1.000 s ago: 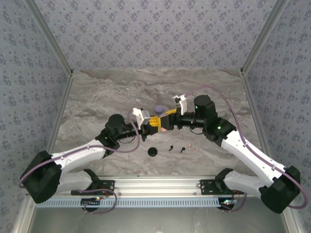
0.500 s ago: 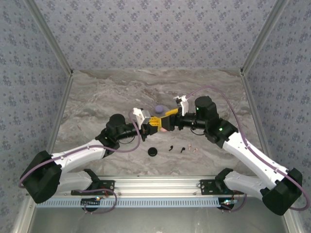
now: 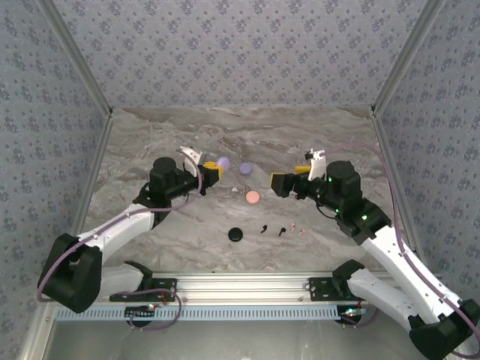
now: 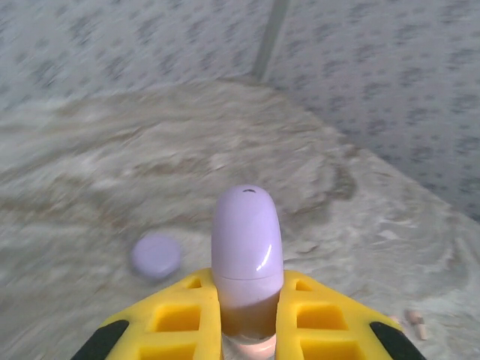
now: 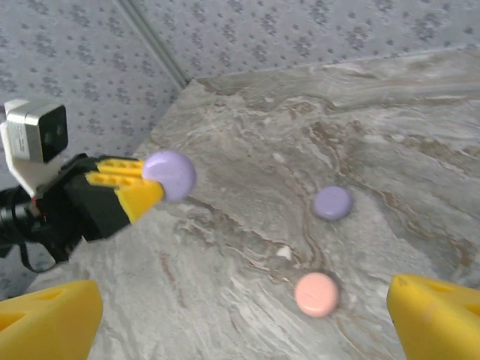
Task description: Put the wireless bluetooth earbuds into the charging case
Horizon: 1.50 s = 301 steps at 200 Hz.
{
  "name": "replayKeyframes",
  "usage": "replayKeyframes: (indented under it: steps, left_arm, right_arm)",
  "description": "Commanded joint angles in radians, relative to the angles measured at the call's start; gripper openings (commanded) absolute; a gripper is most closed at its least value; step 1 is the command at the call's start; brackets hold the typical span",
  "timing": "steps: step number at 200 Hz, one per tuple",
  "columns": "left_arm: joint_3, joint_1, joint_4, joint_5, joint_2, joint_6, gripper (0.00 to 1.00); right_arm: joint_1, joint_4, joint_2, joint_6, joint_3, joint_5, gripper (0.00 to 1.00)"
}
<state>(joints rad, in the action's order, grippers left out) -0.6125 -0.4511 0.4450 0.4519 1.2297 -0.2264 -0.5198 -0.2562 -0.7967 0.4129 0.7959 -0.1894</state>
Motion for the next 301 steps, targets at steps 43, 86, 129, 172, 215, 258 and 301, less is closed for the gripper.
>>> replayKeyframes:
  steps: [43,86,129,172,215,258,301]
  left_arm:
    - [-0.16,0.123,-0.276,-0.004,0.18,-0.074,0.0]
    - [-0.264,0.129,-0.307,0.074,0.389,-0.093,0.0]
    - [-0.362,0.129,-0.347,0.13,0.58,-0.107,0.0]
    - [-0.382,0.128,-0.324,0.147,0.656,-0.131,0.12]
    - [-0.379,0.127,-0.357,0.11,0.65,-0.106,0.28]
    - [-0.306,0.127,-0.33,0.018,0.542,-0.09,0.4]
    - [-0.211,0.127,-0.31,-0.039,0.339,-0.055,0.59]
  right_arm:
    - [0.076,0.056,0.068,0.104,-0.142,-0.053,1.0]
    - [0.084,0.037,0.07,0.078,-0.152,-0.064,1.0]
    - [0.089,0.023,0.067,0.045,-0.161,-0.067,1.0]
    - [0.091,-0.007,0.044,0.023,-0.153,-0.06,0.99]
    - [0.087,-0.095,-0.034,-0.009,-0.107,-0.056,1.0]
    - [0.08,-0.199,-0.155,-0.084,-0.029,-0.063,1.0]
    - [0.067,-0.233,-0.33,-0.149,0.067,-0.08,1.0]
